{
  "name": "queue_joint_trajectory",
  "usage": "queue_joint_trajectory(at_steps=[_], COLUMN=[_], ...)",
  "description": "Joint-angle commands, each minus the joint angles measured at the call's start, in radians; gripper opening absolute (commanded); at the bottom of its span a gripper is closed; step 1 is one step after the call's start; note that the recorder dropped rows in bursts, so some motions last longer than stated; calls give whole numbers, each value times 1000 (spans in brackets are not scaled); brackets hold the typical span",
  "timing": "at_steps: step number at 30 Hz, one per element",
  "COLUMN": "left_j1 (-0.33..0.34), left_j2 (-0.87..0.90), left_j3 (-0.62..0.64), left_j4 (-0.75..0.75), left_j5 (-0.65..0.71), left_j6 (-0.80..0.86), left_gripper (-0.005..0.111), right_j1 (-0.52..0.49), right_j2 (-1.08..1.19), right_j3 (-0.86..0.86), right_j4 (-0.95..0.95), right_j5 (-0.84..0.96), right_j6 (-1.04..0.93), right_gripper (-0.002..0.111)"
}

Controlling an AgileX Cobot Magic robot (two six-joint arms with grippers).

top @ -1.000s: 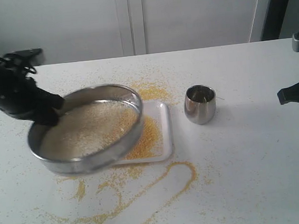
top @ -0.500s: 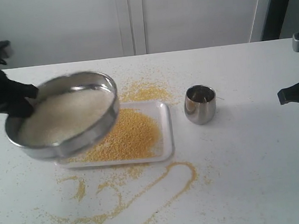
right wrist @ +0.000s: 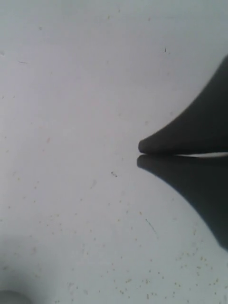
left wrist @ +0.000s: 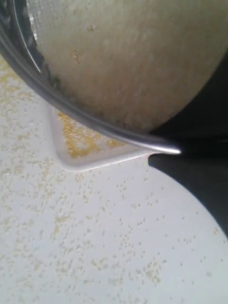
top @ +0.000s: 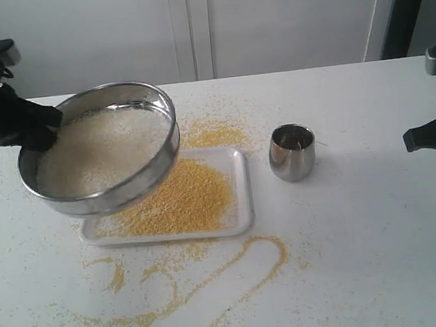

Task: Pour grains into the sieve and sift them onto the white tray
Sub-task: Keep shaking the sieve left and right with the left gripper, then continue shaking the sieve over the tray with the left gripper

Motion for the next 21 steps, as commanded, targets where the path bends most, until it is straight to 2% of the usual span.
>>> queue_joint_trajectory(at_steps=[1, 2, 4, 5, 6, 8, 9, 11, 12, 15, 17, 18, 20, 21], left_j1=[-132, -130, -80, -50, -30, -45, -81, -131, -141, -72, -65, -89, -122, -122], left_j2=[11, 11, 11, 11, 11, 11, 14, 14, 14, 25, 28, 21, 17, 17], left_j3=[8, 1, -33, -46, -61, -63, -61, -61, -65, -76, -76, -76, -68, -65], left_j4=[148, 248, 449, 467, 422, 263, 143, 90, 127, 141, 103, 96, 136, 163], left_j5=[112, 107, 117, 126, 134, 134, 140, 155, 126, 2, 32, 95, 163, 141], left_j6=[39, -39, -279, -352, -377, -245, -72, 167, 142, -275, -162, 28, 279, 217], left_gripper=[0, 0, 0, 0, 0, 0, 0, 0, 0, 0, 0, 0, 0, 0], right_j1=[-4, -4, -4, -4, -4, -4, -4, -4, -4, -4, -4, -4, -4, -4], right_j2=[-7, -7, -7, -7, -7, -7, -7, -7, -7, -7, -7, -7, -7, -7], right_j3=[5, 5, 5, 5, 5, 5, 5, 5, 5, 5, 5, 5, 5, 5], right_j4=[0, 0, 0, 0, 0, 0, 0, 0, 0, 0, 0, 0, 0, 0], right_j5=[-18, -19, -21, -21, -21, -25, -25, -30, -30, -30, -32, -32, -34, -34], right_j6=[1, 1, 1, 1, 1, 1, 1, 1, 1, 1, 1, 1, 1, 1], right_gripper=[0, 0, 0, 0, 0, 0, 0, 0, 0, 0, 0, 0, 0, 0])
